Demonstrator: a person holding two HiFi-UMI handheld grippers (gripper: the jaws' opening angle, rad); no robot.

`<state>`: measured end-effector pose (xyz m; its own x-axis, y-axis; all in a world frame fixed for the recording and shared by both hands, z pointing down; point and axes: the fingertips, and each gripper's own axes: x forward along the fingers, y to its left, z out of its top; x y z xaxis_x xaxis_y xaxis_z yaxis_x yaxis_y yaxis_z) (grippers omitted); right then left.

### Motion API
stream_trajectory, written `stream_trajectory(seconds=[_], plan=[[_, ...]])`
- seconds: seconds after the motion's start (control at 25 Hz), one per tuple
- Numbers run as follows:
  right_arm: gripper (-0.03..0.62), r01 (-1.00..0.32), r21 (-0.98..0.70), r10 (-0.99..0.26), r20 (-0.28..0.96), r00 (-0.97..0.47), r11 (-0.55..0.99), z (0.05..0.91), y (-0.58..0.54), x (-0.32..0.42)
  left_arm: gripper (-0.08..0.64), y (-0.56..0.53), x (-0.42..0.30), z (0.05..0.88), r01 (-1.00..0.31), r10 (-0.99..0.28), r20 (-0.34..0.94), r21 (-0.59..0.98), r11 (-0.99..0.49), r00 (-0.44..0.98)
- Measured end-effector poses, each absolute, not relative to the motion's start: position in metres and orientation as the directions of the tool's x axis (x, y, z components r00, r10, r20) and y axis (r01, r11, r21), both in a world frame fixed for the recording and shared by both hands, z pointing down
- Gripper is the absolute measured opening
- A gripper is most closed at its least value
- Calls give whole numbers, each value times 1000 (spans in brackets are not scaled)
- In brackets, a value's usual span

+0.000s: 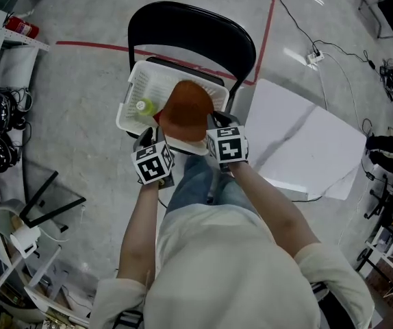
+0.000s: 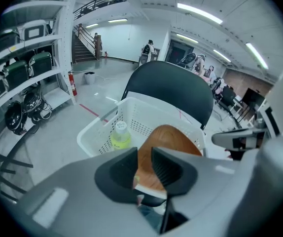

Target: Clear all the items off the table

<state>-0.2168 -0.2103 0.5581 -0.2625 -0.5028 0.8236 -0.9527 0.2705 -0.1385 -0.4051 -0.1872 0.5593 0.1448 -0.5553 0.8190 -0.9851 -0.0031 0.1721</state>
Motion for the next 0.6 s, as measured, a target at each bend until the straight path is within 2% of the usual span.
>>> stream_trajectory(seconds=[0.24, 0.6], plan=[[0, -961, -136, -529, 812, -246, 239, 541, -204, -208, 15, -188, -390, 542, -984, -568, 805, 167, -60, 171], [-2, -975, -137, -594, 774, -217, 177, 502, -189, -186, 11, -186, -340, 510, -949, -558, 773, 190, -251, 302]])
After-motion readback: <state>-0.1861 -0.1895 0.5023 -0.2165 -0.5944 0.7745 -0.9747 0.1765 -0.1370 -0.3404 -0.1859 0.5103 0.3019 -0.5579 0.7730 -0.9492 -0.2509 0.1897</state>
